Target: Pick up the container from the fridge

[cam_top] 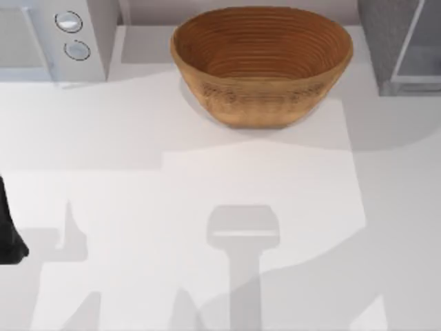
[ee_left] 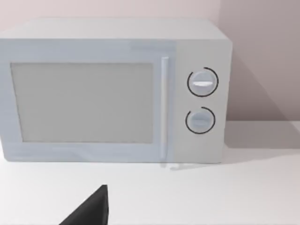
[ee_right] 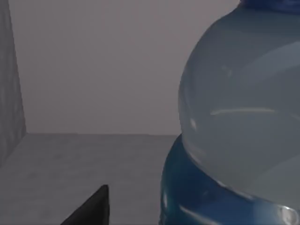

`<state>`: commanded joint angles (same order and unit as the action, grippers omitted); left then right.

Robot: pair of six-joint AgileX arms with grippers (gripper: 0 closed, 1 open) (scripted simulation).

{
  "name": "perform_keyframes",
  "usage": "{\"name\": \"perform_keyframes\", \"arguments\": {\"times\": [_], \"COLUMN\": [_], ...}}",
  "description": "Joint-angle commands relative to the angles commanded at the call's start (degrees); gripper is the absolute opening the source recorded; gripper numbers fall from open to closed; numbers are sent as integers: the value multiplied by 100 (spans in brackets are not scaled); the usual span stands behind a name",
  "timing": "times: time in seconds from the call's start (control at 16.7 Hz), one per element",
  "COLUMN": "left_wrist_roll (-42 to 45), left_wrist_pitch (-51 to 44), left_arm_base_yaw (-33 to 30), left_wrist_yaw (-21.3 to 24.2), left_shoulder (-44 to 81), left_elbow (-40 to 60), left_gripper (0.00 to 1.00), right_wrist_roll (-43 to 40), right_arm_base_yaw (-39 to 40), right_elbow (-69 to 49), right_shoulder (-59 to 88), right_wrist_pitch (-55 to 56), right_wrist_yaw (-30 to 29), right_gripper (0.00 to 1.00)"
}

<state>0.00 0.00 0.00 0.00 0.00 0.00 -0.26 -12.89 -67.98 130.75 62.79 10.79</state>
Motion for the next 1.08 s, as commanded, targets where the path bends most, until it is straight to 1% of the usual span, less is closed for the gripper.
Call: {"name": "perform_keyframes", "arguments": {"times": [0.72, 0.78, 1.08], "left_wrist_roll": [0, 0, 0], "left_wrist_pitch": [0, 0, 0], "left_arm_base_yaw": [0, 0, 0], "left_wrist_yaw": [0, 0, 0], "left_shoulder": [0, 0, 0], "left_elbow": [0, 0, 0], "left_gripper": [100, 100, 100], "right_wrist_roll": [0, 0, 0], "right_arm_base_yaw": [0, 0, 0], "right_elbow": [0, 0, 0], "right_shoulder": [0, 0, 0], "right_wrist_pitch": [0, 0, 0], "right_wrist_yaw": [0, 0, 0], "right_gripper": [2, 0, 0]}}
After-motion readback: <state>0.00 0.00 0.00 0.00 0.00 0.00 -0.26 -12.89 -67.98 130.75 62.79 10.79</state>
